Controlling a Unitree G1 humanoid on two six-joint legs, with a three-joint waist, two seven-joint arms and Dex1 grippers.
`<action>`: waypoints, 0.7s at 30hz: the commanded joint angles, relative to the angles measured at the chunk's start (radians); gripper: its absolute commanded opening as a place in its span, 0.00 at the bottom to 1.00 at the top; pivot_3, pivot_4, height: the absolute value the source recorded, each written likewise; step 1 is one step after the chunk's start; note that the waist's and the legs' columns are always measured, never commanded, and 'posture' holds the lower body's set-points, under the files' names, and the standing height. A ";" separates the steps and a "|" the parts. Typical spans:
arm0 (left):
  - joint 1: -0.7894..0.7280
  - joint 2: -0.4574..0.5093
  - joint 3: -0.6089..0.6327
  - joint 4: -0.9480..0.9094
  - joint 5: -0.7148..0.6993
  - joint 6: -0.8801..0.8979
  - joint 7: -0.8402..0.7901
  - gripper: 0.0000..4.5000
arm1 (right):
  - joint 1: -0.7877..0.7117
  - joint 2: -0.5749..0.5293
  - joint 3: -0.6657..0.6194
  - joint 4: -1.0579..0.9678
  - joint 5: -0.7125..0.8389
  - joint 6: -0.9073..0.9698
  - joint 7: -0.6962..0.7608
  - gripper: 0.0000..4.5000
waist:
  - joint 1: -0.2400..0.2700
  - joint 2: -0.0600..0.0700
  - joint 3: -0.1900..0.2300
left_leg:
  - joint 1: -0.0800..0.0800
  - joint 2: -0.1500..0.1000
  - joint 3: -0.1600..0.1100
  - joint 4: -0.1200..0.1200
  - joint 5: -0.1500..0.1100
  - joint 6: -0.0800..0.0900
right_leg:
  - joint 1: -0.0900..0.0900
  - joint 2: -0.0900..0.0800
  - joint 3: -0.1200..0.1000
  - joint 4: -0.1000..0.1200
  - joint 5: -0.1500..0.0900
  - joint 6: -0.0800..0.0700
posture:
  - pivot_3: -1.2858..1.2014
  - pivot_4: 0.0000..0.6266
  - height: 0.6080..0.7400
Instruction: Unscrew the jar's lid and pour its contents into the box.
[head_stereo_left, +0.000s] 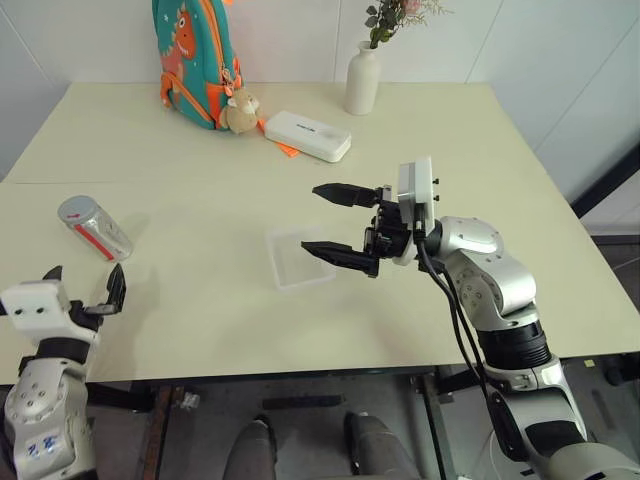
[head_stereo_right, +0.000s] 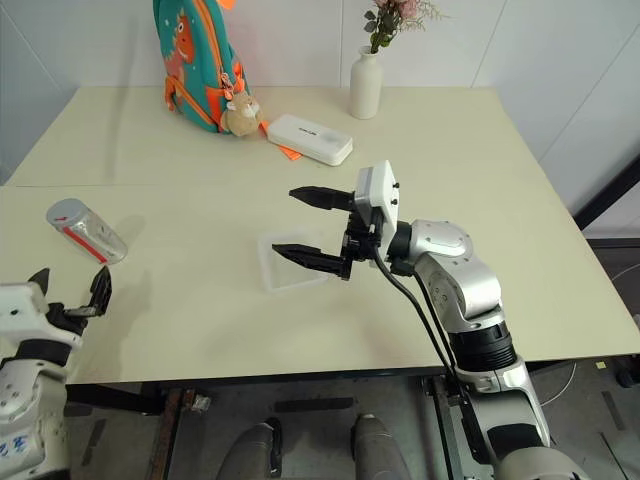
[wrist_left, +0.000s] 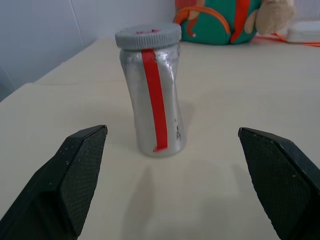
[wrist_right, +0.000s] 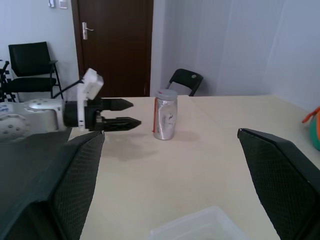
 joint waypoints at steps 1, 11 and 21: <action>-0.062 0.057 0.012 0.083 0.003 -0.057 -0.010 1.00 | -0.024 0.006 -0.009 -0.027 -0.002 -0.015 -0.010 1.00 | -0.003 0.000 0.000 | 0.000 0.000 0.000 0.000 0.000 0.000 | 0.000 0.000 0.000 0.000 0.001 0.001 | 0.52 0.24 1.00; -0.167 0.144 0.007 0.250 -0.019 -0.096 -0.047 1.00 | 0.006 0.021 -0.011 -0.053 -0.019 -0.027 -0.053 1.00 | -0.010 0.000 0.000 | 0.000 0.001 0.001 -0.007 -0.001 -0.001 | -0.003 0.000 -0.001 0.000 0.000 0.003 | 0.52 0.24 1.00; -0.393 0.258 -0.049 0.642 -0.021 -0.178 -0.198 1.00 | 0.045 0.016 -0.009 -0.086 -0.044 -0.036 -0.078 1.00 | -0.007 0.000 0.000 | 0.000 0.001 0.001 -0.005 -0.001 -0.001 | -0.003 0.001 -0.001 0.001 0.000 0.003 | 0.52 0.24 1.00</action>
